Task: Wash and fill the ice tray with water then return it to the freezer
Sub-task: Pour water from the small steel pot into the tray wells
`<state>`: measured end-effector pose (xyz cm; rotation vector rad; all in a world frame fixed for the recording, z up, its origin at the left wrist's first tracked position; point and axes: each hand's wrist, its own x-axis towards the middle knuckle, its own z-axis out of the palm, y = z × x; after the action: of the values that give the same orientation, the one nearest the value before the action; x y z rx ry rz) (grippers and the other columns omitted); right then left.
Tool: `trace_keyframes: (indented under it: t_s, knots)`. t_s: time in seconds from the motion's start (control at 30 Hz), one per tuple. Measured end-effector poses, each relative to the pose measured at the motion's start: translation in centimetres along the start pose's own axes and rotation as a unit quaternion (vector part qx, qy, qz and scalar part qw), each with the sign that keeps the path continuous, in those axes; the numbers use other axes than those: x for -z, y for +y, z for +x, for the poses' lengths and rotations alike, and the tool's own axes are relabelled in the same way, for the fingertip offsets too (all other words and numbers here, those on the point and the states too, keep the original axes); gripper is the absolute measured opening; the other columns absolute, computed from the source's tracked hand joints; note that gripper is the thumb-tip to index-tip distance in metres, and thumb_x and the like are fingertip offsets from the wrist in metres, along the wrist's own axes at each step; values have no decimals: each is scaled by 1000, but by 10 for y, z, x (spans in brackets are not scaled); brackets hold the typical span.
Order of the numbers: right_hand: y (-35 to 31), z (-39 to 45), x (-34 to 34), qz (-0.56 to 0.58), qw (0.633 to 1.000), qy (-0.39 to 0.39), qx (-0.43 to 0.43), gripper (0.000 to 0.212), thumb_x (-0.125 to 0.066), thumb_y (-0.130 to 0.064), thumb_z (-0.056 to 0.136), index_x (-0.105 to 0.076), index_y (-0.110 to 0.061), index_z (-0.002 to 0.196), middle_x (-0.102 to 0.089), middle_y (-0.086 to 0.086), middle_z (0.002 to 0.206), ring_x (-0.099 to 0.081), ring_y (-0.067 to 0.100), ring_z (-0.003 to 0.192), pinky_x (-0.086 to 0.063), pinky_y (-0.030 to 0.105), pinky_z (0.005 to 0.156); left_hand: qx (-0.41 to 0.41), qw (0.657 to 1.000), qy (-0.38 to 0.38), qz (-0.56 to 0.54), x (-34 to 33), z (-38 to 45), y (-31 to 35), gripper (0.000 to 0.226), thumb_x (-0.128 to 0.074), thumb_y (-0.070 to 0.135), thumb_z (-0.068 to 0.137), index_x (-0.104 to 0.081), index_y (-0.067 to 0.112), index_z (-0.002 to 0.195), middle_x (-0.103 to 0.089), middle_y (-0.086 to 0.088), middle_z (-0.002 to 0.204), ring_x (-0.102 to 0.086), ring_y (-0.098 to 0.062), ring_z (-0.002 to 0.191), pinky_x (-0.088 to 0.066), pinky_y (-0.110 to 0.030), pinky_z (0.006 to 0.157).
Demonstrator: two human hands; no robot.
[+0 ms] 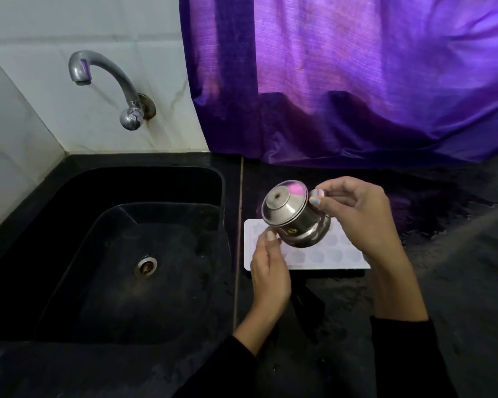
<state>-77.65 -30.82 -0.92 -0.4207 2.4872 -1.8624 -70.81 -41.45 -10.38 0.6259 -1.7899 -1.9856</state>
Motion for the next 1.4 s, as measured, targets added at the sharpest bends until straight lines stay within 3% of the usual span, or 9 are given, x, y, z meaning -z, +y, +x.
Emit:
trace_keyframes:
  t_s: [0.13, 0.27, 0.43, 0.5, 0.67, 1.07, 1.2, 1.3, 1.4]
  knots:
    - [19, 12, -5, 103, 993, -32, -37, 11, -70, -6, 85, -67, -15, 89, -73, -3, 81, -67, 6, 77, -55, 23, 73, -23, 999, 21, 11, 4, 19, 9, 24, -34, 37, 101, -55, 46, 101, -62, 24, 99, -58, -4, 106, -44, -30, 95]
    - [37, 22, -12, 175, 981, -41, -67, 11, -61, -2, 91, -61, -12, 89, -66, -4, 80, -62, 3, 72, -53, 17, 71, -53, 998, 16, 31, 4, 42, 7, 40, -33, 46, 96, -54, 30, 126, -59, 19, 116, -53, -4, 117, -42, -27, 99]
    - [66, 44, -21, 222, 968, -37, -110, 5, -56, -6, 95, -59, -11, 94, -63, 5, 95, -59, 14, 93, -49, 30, 95, -67, 993, -1, 92, -5, 76, 14, 35, -32, 34, 102, -61, 18, 113, -64, 12, 105, -58, -4, 103, -41, -17, 85]
    - [74, 57, -23, 234, 964, -34, -120, 7, -54, -6, 96, -57, -11, 93, -61, 7, 96, -56, 16, 94, -49, 30, 97, -62, 990, -7, 126, -9, 91, 17, 35, -32, 33, 102, -61, 16, 111, -65, 9, 103, -58, -8, 102, -42, -19, 83]
    - [89, 92, -31, 274, 950, -24, -148, 15, -50, -4, 98, -56, -15, 88, -59, -1, 89, -54, 9, 87, -47, 23, 91, -52, 983, 11, 177, -23, 128, 18, 44, -31, 35, 102, -43, 16, 140, -49, -2, 141, -43, -15, 131, -33, -32, 110]
    - [117, 176, -40, 287, 934, 0, -212, 19, -49, -4, 99, -55, -18, 86, -60, -4, 87, -57, 2, 82, -47, 18, 82, -18, 980, 28, 195, -65, 196, 16, 39, -31, 29, 102, -55, 9, 126, -63, -5, 118, -54, -23, 117, -40, -34, 99]
    - [127, 187, -41, 276, 936, -3, -219, 18, -50, -7, 99, -56, -20, 88, -61, -5, 90, -58, 3, 86, -45, 23, 94, -24, 976, 32, 216, -72, 205, 14, 38, -30, 28, 103, -55, 9, 124, -62, -1, 113, -54, -22, 113, -38, -31, 92]
    - [130, 190, -42, 252, 944, -10, -212, 17, -51, -8, 99, -56, -21, 88, -61, -5, 90, -59, 3, 87, -46, 21, 88, -21, 976, 35, 216, -72, 208, 11, 37, -31, 27, 103, -56, 9, 122, -60, 3, 107, -53, -21, 111, -37, -28, 89]
    - [131, 190, -42, 250, 947, -13, -204, 15, -52, -10, 98, -57, -21, 90, -62, -3, 94, -60, 7, 93, -47, 23, 92, -14, 976, 37, 215, -70, 211, 8, 38, -31, 29, 102, -55, 10, 126, -62, -4, 118, -53, -22, 115, -39, -33, 98]
